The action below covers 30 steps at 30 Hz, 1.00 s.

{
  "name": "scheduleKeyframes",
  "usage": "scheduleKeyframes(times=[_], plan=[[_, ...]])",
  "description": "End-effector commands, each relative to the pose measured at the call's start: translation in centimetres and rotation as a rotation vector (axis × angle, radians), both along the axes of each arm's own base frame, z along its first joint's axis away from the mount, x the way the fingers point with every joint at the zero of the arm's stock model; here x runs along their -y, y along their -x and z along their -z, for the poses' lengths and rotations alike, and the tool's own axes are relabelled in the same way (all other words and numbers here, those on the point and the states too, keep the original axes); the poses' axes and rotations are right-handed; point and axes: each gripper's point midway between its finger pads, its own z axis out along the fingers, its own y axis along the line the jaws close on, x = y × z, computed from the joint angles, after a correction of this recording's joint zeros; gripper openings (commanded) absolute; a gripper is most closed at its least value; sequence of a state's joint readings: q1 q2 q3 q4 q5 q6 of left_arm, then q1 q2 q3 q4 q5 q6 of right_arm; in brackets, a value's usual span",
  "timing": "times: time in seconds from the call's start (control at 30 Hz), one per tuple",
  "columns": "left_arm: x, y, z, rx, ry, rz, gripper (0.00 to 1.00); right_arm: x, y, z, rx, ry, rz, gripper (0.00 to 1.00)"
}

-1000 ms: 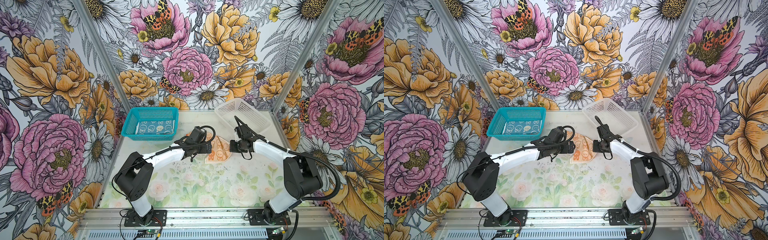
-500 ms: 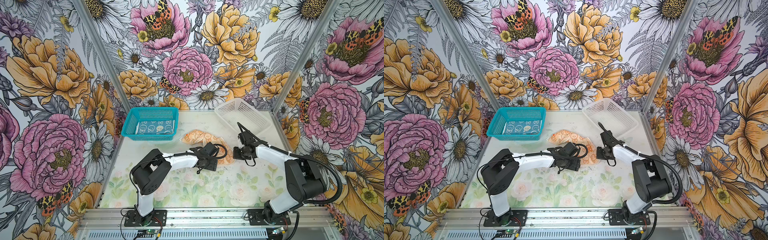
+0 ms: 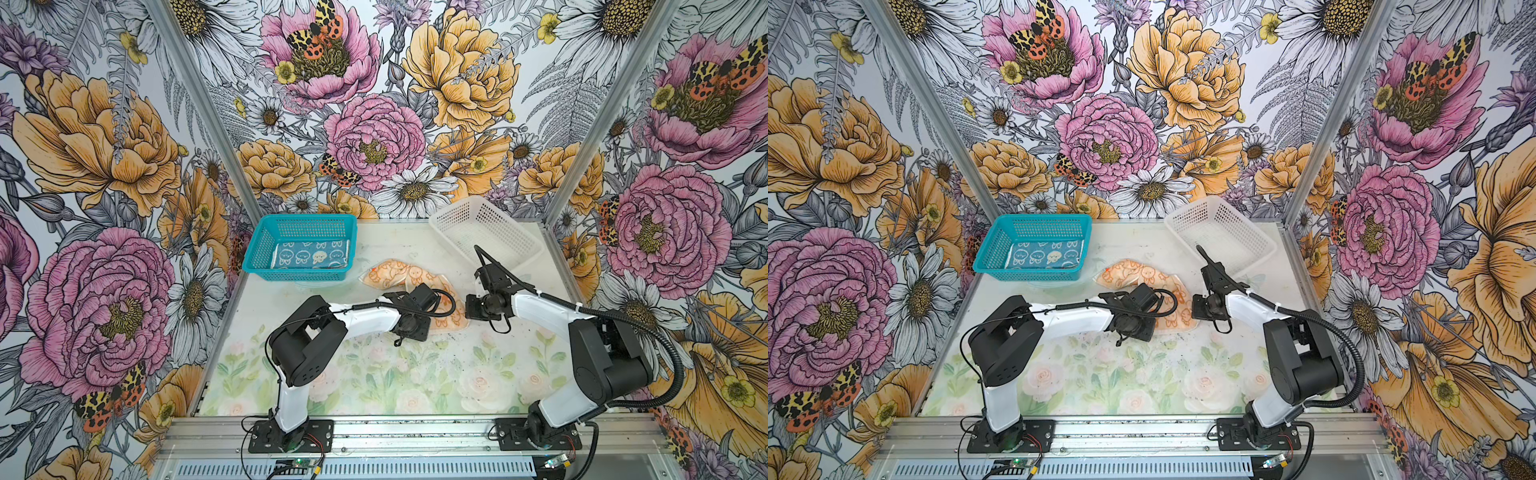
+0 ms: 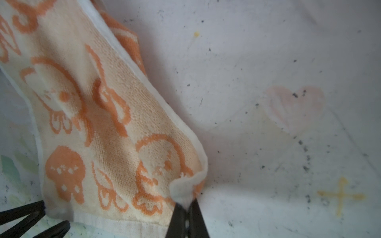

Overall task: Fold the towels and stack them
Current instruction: 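Grasp the orange towel's near corner with the left gripper while right holds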

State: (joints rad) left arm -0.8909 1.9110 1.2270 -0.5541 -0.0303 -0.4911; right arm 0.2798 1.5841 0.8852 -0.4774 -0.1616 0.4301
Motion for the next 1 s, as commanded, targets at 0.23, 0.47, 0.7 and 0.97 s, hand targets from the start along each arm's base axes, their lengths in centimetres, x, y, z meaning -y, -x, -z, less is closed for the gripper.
scheduleKeyframes(times=[0.23,0.47,0.7,0.97], plan=[[-3.5,-0.7,0.1,0.031,-0.139,-0.044,0.0,-1.0,0.2,-1.1,0.027,-0.078,-0.005,0.03],[-7.0,-2.6,-3.1,0.099,-0.112,-0.126,0.0,-0.9,0.3,-1.7,0.046,-0.074,-0.01,0.29],[-7.7,-2.8,-4.0,0.114,-0.095,-0.146,0.0,-2.1,0.3,-2.3,0.045,-0.104,-0.03,0.44],[-7.1,-2.6,-3.4,0.106,-0.105,-0.136,0.0,-3.1,1.0,-0.8,0.009,-0.081,-0.055,0.51]])
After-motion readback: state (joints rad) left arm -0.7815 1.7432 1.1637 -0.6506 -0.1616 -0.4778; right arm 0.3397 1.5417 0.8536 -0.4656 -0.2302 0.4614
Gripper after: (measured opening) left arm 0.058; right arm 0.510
